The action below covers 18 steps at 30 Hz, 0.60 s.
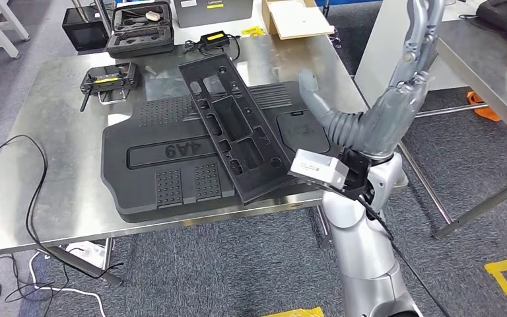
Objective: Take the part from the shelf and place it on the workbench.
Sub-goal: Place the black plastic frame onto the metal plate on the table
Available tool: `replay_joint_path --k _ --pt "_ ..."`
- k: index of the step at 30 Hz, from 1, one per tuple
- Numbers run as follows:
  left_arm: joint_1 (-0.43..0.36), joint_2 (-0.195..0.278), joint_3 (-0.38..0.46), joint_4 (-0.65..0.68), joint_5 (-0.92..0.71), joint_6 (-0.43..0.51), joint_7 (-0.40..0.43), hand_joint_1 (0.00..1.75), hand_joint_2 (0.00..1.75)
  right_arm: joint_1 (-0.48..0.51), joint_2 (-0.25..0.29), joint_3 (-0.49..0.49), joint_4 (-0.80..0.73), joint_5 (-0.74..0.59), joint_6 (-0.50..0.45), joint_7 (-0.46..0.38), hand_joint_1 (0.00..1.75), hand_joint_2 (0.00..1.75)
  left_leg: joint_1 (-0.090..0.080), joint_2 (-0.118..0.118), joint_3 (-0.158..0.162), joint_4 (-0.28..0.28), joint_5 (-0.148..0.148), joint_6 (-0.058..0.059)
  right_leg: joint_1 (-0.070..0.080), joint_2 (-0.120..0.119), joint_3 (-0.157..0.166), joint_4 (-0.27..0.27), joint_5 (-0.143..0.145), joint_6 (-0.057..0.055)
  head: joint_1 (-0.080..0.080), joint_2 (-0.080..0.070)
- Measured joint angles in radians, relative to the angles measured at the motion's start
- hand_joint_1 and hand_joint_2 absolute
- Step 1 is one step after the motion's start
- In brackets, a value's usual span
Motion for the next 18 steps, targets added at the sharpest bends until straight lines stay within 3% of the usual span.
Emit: replay_joint_path --k 2,6,8,10,12,13,16,18 --pt "-0.001 0.000 0.000 0.000 0.000 0.002 0.000 0.00 0.00 0.000 0.000 0.000 0.000 0.000 0.000 -0.001 0.00 1.75 -0.003 -0.001 0.038 -0.100 0.037 0.007 0.003 0.001 -0.003 0.003 0.000 0.006 -0.001 0.000" --pt "-0.001 0.000 0.000 0.000 0.000 0.004 0.001 0.00 0.00 -0.001 0.001 0.000 0.000 0.000 0.000 -0.001 0.00 1.75 -0.004 0.000 0.038 -0.120 0.047 0.028 0.003 0.002 -0.007 0.009 -0.003 0.023 -0.001 0.000" --pt "-0.003 0.000 0.000 0.000 0.000 0.004 0.002 0.00 0.00 -0.001 0.000 0.000 0.000 -0.001 0.000 -0.001 0.00 1.75 -0.002 0.004 0.034 -0.126 0.056 0.042 0.001 0.002 -0.032 0.073 -0.053 0.031 0.006 0.000" --pt "-0.003 0.000 0.000 0.000 0.000 0.004 0.002 0.00 0.00 0.001 0.000 0.000 0.000 -0.003 0.000 0.000 0.00 1.75 -0.004 0.006 0.027 -0.126 0.061 0.049 0.001 0.002 -0.083 0.202 -0.125 0.037 0.014 0.000" --pt "-0.002 0.000 0.000 0.000 0.000 0.004 0.002 0.00 0.00 0.005 0.000 0.000 0.000 -0.006 0.000 0.000 0.00 1.75 -0.006 0.008 0.021 -0.126 0.065 0.051 0.001 0.002 -0.108 0.281 -0.151 0.038 0.017 0.000" --pt "-0.001 0.000 0.000 0.000 0.000 0.004 0.002 0.00 0.00 0.007 0.000 0.000 0.000 -0.007 0.000 0.000 0.00 1.75 -0.008 0.008 0.020 -0.125 0.067 0.051 0.001 0.002 -0.093 0.263 -0.135 0.036 0.018 0.000" --pt "-0.002 -0.001 0.000 0.000 0.000 0.004 0.002 0.00 0.00 0.006 0.000 0.000 0.000 -0.010 0.000 0.000 0.00 1.75 -0.011 0.008 0.017 -0.120 0.069 0.047 0.007 0.002 0.017 0.061 -0.051 0.020 0.020 0.000" --pt "-0.002 -0.002 0.000 0.000 0.000 0.004 0.002 0.00 0.00 0.006 0.000 0.000 0.000 -0.011 0.000 0.000 0.00 1.75 -0.011 0.008 0.011 -0.118 0.072 0.038 0.014 0.003 0.046 -0.007 -0.036 0.012 0.019 0.000"
